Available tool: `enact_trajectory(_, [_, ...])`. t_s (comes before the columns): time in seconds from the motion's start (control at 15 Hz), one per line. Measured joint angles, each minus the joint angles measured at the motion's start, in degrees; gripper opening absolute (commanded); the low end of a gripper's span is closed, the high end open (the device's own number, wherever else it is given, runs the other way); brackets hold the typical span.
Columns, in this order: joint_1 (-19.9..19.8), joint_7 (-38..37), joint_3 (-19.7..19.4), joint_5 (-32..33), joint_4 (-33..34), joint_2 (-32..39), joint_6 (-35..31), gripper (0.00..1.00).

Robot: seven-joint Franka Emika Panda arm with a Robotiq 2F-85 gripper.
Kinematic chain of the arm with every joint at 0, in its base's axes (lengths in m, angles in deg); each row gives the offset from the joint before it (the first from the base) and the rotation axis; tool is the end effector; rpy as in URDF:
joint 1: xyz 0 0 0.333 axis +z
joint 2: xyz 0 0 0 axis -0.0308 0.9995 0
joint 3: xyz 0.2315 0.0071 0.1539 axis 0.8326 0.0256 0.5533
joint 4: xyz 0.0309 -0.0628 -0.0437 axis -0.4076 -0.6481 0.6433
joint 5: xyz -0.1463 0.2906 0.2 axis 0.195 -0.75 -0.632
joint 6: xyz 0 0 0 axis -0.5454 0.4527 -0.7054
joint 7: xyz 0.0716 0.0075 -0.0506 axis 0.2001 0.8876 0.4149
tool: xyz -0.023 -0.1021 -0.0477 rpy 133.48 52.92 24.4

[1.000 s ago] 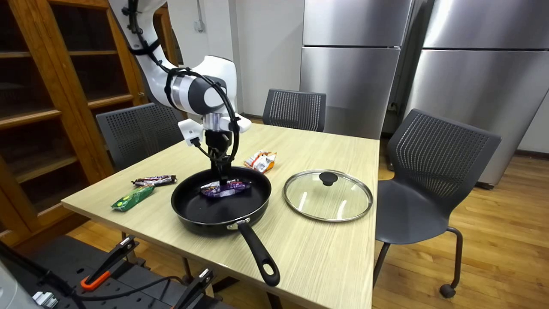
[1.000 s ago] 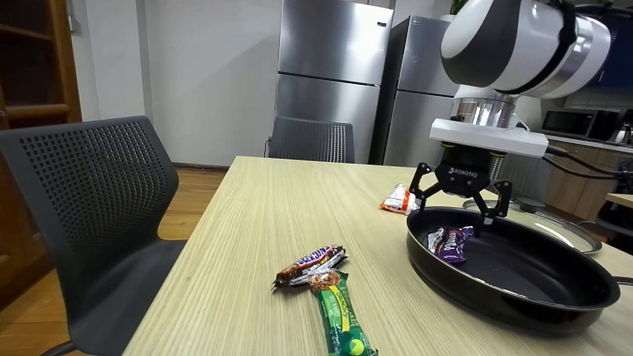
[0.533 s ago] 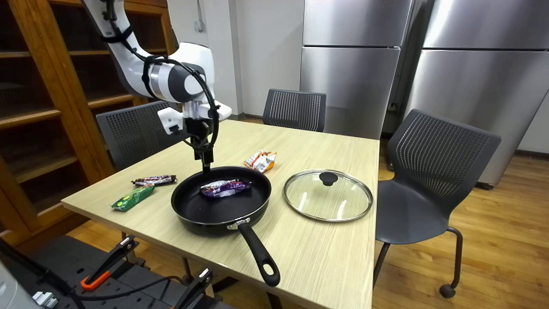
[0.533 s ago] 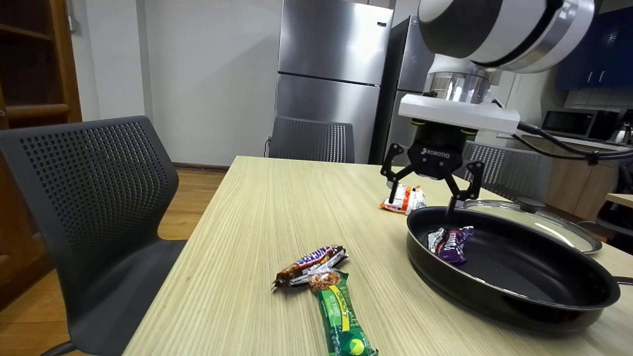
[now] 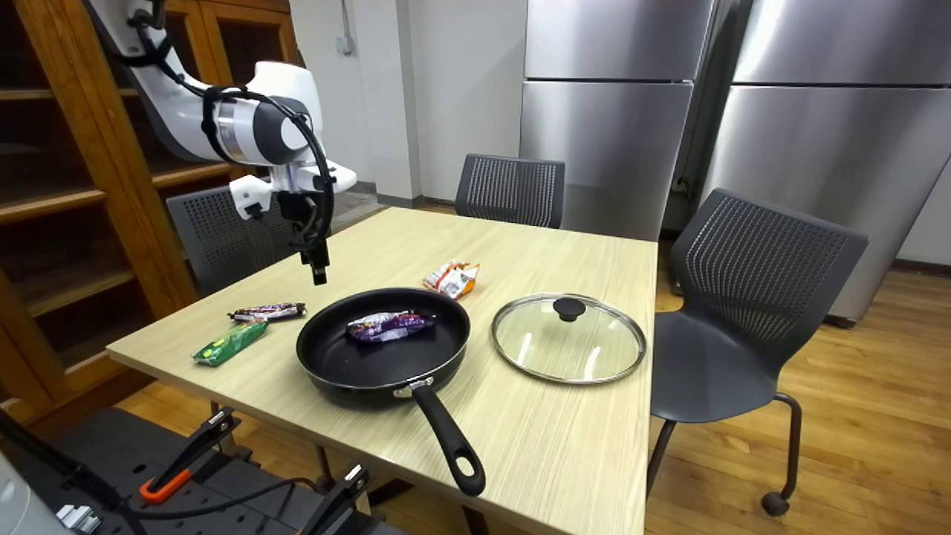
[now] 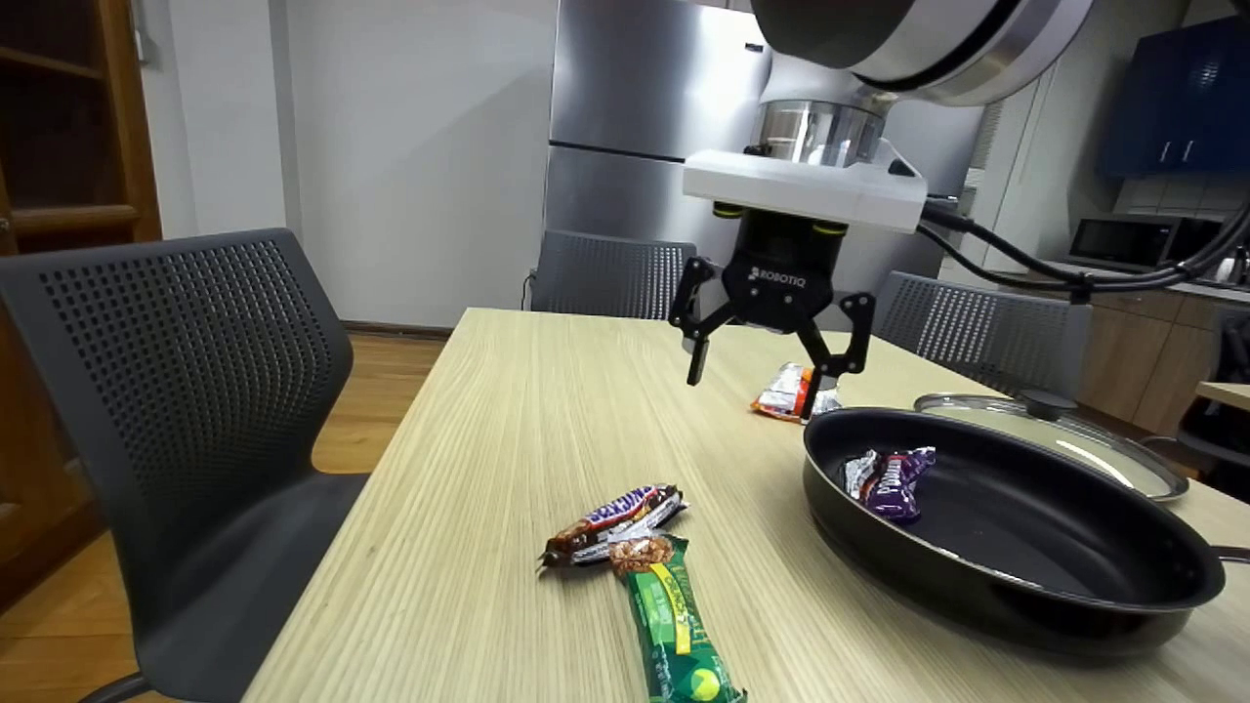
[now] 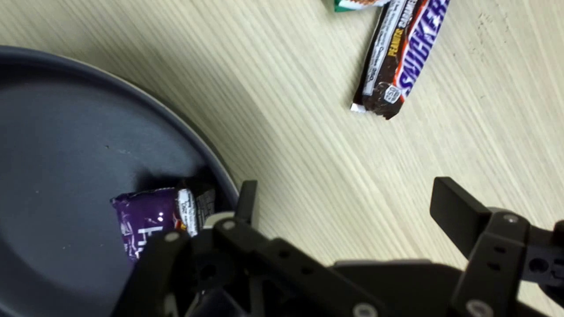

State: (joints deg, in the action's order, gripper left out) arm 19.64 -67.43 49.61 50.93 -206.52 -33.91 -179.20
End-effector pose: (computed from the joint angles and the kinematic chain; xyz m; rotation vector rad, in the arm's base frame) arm 0.4937 0.1805 0.1589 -2.9706 0.8329 0.0235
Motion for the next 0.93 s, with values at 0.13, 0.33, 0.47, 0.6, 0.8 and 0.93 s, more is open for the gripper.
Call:
enact_trajectory(0.13, [1.0, -1.6, 0.7, 0.9, 0.9, 0.2, 0.3, 1.00])
enact_trajectory(0.33, [1.9, -1.9, 2.0, 2.2, 2.5, 0.6, 2.1, 1.00])
enact_trajectory(0.47, [2.5, -1.9, 2.7, 3.5, 3.8, 1.1, 4.3, 1.00])
enact_trajectory(0.6, [2.8, -1.8, 3.6, 5.0, 5.2, 2.0, 7.1, 1.00])
enact_trajectory(0.8, [3.1, -0.9, 5.1, 7.2, 7.3, 3.8, 10.7, 1.00])
enact_trajectory(0.93, [3.6, 0.2, 6.0, 8.8, 8.4, 5.0, 12.2, 1.00])
